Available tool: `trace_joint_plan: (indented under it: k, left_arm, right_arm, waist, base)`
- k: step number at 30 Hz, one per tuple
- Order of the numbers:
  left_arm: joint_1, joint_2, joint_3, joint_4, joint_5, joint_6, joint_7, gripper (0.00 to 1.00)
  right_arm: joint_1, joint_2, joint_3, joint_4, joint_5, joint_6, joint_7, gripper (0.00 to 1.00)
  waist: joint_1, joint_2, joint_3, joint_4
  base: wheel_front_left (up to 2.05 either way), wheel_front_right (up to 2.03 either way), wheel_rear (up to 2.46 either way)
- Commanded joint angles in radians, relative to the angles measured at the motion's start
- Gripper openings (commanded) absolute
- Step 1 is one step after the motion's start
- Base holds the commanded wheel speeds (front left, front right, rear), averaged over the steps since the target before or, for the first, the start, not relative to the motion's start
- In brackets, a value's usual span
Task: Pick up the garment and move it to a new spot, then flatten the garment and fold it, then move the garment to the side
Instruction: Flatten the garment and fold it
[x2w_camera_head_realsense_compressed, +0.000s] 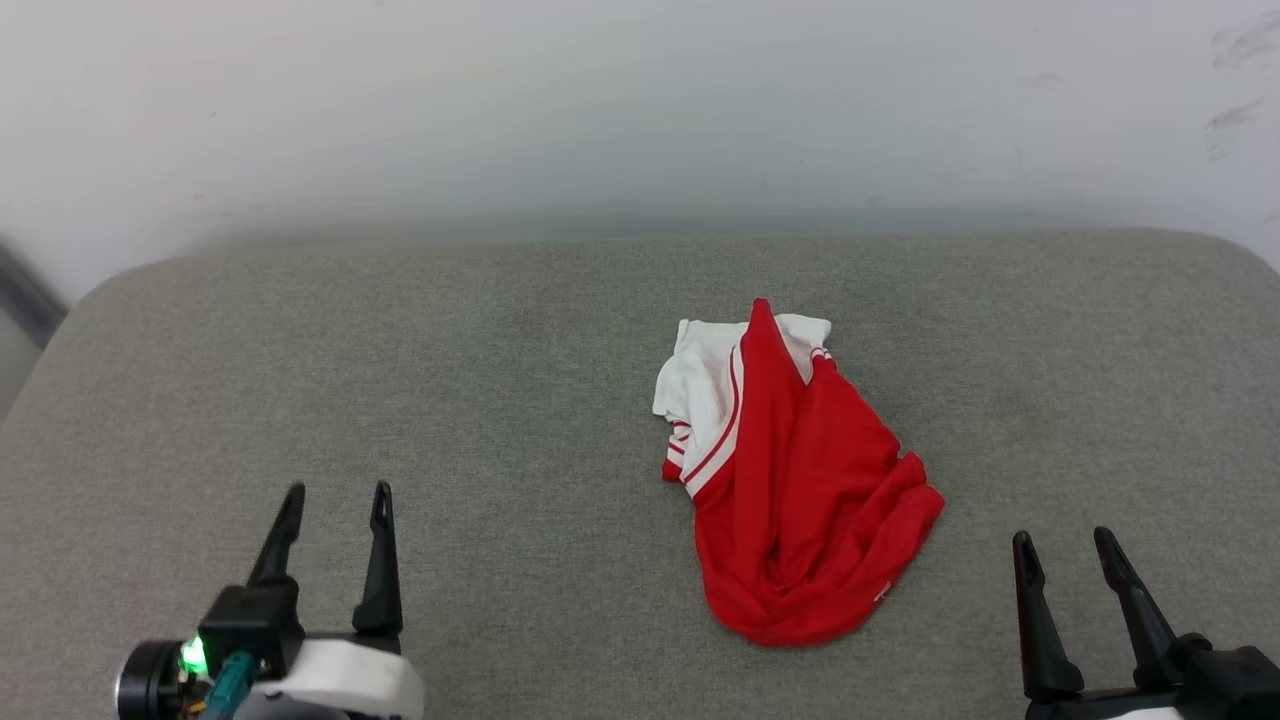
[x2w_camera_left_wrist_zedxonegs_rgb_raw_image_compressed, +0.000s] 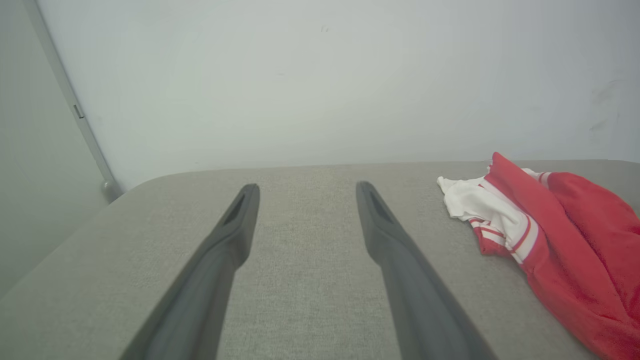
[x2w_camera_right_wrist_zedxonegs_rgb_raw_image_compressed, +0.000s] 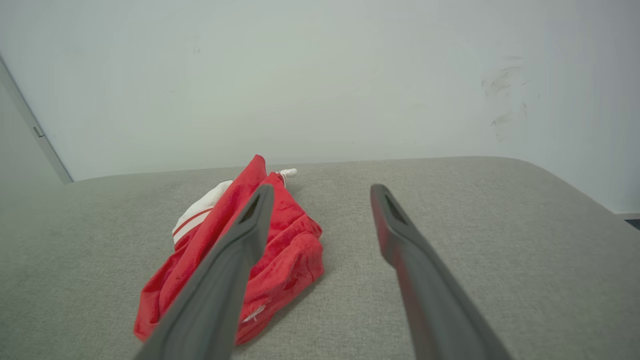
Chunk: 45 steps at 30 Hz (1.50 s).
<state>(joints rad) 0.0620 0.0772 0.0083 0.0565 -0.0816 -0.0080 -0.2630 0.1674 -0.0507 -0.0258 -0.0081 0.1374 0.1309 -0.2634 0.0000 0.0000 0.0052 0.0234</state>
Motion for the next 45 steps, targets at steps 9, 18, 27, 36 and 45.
trace_joint_plan:
  k: [9,18,27,36,45]
  left_arm:
    - [-0.293,0.115,-0.033,0.108,0.027,-0.095,0.000,1.00]
    - [-0.695,0.210,-0.193,0.265,-0.026,-0.120,0.158,1.00]
    - [-1.015,0.321,-0.511,0.356,-0.299,-0.120,0.476,1.00]
    - [-1.227,0.412,-0.831,0.374,-0.643,-0.121,0.885,1.00]
    - [-1.350,0.450,-1.097,0.362,-0.806,-0.121,1.065,1.00]
  right_arm:
    - [-0.040,0.001,0.007,-0.022,-0.017,0.000,-0.002,1.00]
    - [-0.105,0.001,0.003,-0.053,-0.022,0.000,-0.002,1.00]
    - [-0.166,0.001,0.007,-0.080,-0.014,0.000,-0.002,1.00]
    - [-0.220,0.001,0.010,-0.095,-0.007,0.000,-0.002,1.00]
    - [-0.264,0.001,0.021,-0.098,0.008,0.000,-0.002,1.00]
  waist:
    - [0.0000,0.0000,0.054,-0.031]
    - [0.0000,0.0000,0.172,-0.063]
    - [0.0000,0.0000,0.275,-0.113]
    - [0.0000,0.0000,0.365,-0.161]
    - [0.0000,0.0000,0.442,-0.196]
  base:
    - [0.00,0.00,0.00]
    - [0.00,0.00,0.00]
    - [0.00,0.00,0.00]
    - [0.00,0.00,0.00]
    - [0.00,0.00,0.00]
